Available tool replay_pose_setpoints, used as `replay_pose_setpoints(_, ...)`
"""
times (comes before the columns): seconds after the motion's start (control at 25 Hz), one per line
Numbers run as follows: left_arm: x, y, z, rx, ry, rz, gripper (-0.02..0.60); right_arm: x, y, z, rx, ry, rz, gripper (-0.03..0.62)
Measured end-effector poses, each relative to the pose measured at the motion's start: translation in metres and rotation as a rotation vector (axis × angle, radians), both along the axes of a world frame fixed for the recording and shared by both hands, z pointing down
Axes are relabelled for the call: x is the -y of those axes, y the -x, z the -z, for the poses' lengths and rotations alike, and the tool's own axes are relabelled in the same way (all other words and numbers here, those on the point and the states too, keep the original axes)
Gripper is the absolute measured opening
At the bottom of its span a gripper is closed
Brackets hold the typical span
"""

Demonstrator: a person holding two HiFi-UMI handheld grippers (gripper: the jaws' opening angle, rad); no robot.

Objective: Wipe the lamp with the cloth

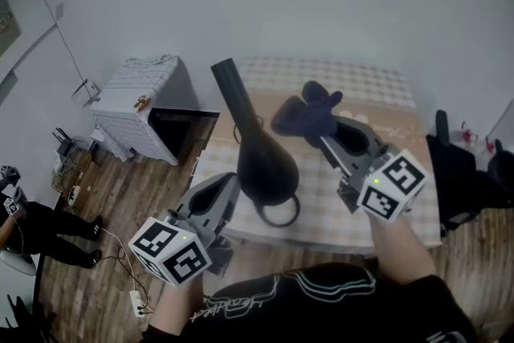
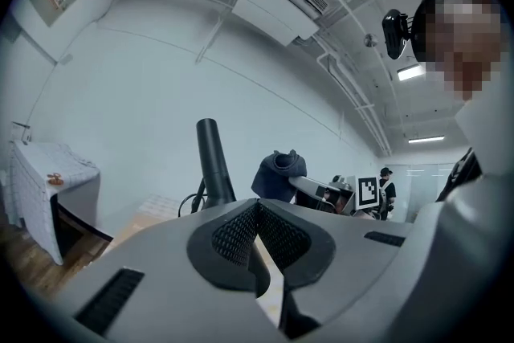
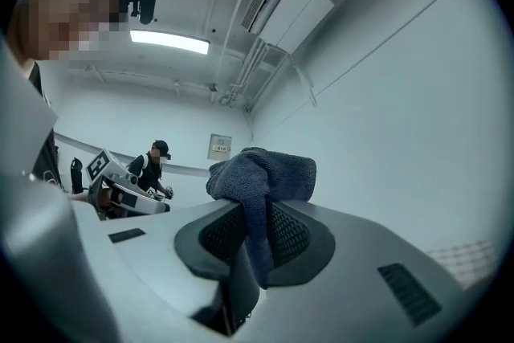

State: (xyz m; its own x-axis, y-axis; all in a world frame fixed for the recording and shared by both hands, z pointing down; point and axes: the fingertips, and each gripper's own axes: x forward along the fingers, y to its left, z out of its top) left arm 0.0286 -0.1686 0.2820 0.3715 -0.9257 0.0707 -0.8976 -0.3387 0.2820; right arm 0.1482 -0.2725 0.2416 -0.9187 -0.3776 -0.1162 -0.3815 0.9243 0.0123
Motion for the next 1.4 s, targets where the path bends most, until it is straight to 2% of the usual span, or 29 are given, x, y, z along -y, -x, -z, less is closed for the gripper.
replay_pose_setpoints(0.24,-0.001,-0.009,-0.003,0.020,0.004,0.103,0.000,0.016,0.010,0.018,0.034,-0.056,0.088,0.057)
replay_pose_setpoints(0.56,-0.006,0.011,-0.001,0.036,0.021,0.222,0.000,0.051,0.053,0.051,0.068,-0.117,0.139,0.057)
replay_pose_setpoints(0.88,-0.006,0.021,-0.009,0.050,0.036,0.257,0.000,0.068,0.087,0.063,0.105,-0.114,0.165,0.057)
replay_pose_setpoints(1.4,0.009,0.026,-0.020,0.026,0.052,0.246,0.000,0.057,0.123,0.029,-0.006,-0.148,0.265,0.057)
